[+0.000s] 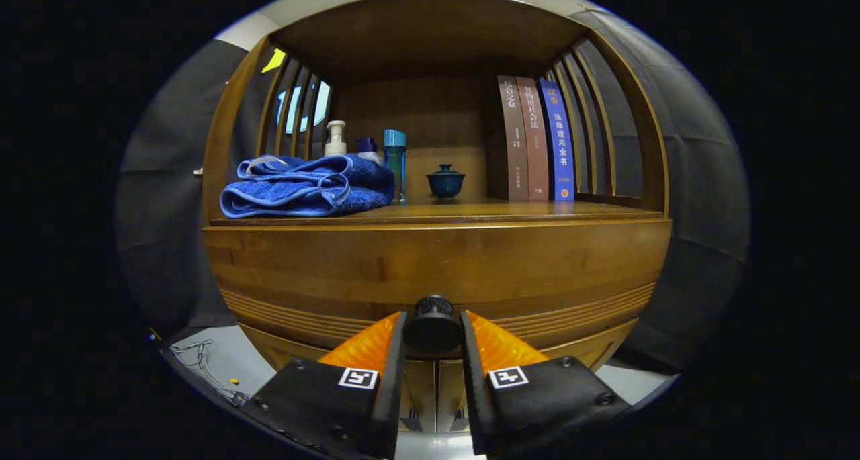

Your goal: Pull open the drawer, take out the items inside it, and place them on the countertop above the cabinet.

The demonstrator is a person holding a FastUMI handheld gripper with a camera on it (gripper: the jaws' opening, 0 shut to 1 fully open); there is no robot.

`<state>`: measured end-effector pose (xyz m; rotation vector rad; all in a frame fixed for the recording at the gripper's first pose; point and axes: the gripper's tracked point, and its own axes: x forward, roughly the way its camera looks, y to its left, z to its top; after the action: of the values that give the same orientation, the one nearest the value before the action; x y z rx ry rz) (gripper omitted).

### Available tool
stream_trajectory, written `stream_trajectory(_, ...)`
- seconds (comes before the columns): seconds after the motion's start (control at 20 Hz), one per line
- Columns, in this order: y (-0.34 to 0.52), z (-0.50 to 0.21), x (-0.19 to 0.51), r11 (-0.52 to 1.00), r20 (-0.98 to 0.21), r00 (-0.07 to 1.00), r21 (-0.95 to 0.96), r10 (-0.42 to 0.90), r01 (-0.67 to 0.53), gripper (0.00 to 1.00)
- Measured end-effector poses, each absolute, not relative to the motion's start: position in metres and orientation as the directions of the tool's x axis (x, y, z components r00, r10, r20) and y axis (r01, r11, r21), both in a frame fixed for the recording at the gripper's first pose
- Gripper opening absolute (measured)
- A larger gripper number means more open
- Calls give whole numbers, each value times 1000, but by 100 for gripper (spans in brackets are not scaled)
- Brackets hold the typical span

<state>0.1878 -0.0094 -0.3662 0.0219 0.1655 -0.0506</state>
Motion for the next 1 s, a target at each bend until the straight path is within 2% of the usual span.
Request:
stream_trajectory(0.15, -10, -369, 193, 998, -163, 984, -5, -68, 68, 36)
stream_trajectory(1.0, -3, -362, 81, 998, -169, 984, -3, -58, 58, 36)
